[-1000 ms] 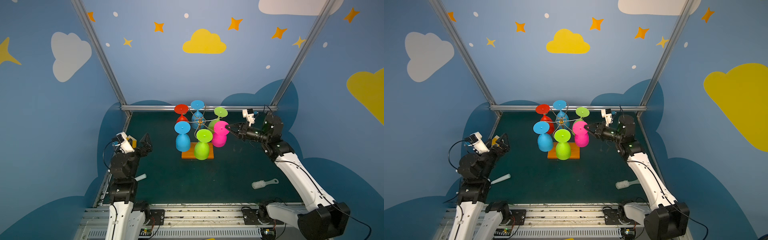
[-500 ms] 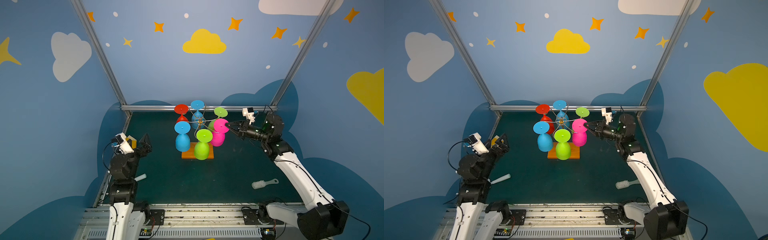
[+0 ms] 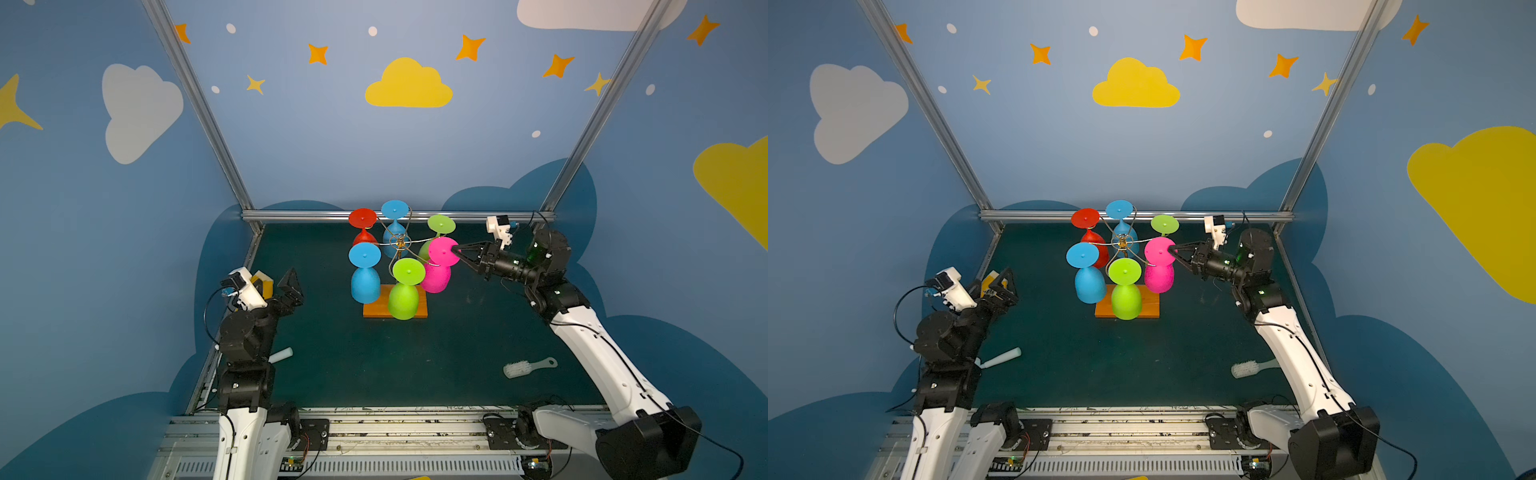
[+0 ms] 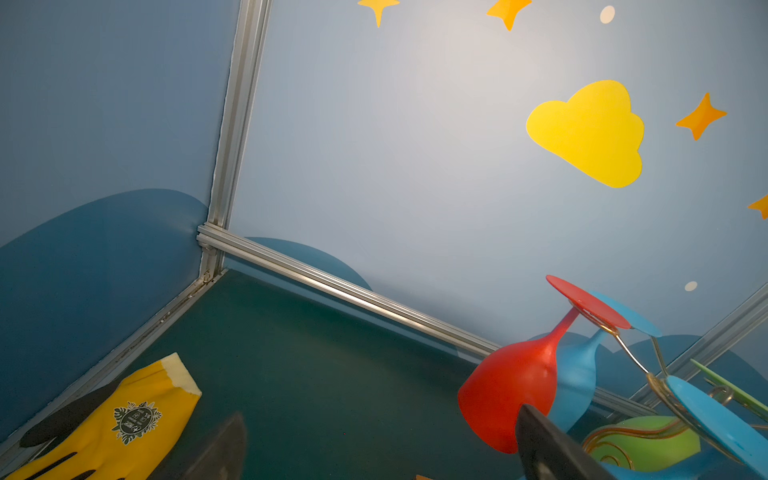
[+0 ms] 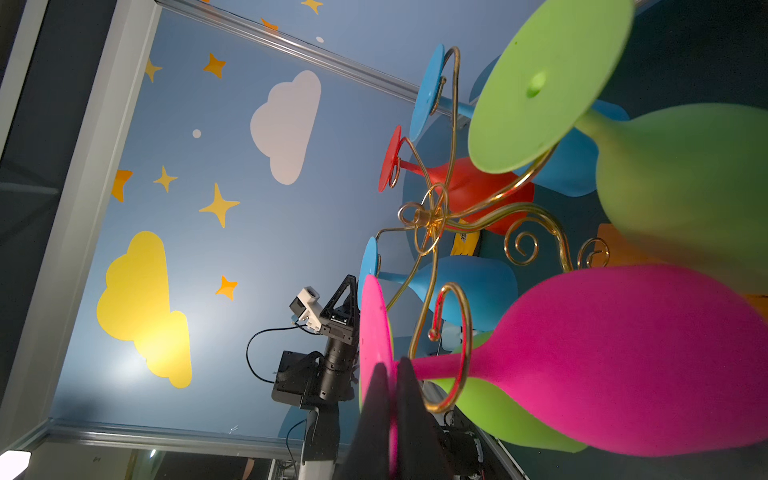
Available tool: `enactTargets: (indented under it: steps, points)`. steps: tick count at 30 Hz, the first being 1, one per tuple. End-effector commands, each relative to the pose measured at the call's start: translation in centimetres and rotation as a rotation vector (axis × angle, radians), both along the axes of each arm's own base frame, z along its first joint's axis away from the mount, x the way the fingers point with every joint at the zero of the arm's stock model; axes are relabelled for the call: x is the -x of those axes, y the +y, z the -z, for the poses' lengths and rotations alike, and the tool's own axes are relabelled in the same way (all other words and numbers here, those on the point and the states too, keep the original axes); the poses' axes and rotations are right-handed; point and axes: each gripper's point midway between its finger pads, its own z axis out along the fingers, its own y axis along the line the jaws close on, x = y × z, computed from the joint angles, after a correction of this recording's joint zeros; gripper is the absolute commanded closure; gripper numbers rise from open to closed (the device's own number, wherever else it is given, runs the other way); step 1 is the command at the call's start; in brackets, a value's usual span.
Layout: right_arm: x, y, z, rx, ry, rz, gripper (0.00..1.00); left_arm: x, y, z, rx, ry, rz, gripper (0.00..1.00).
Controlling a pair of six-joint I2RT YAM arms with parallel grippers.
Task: Take the wine glass off the wine glass rack
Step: 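Reach the right gripper to the magenta glass's foot while the left arm rises, then close the right gripper on the magenta glass foot and pull it off the rack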
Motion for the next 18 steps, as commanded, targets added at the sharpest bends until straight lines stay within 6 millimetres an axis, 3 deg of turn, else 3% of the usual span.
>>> enactTargets:
  steps: [1, 18]
  points:
    - [1.1, -0.1, -0.5, 0.009, -0.039, -0.009, 1.0, 0.1, 0.1, -0.2, 0.003, -0.013, -0.005, 0.01]
    - [1.8, 2.1, 0.0, 0.004, -0.02, -0.085, 1.0, 0.3, 0.1, -0.3, 0.003, -0.019, -0.008, 0.01]
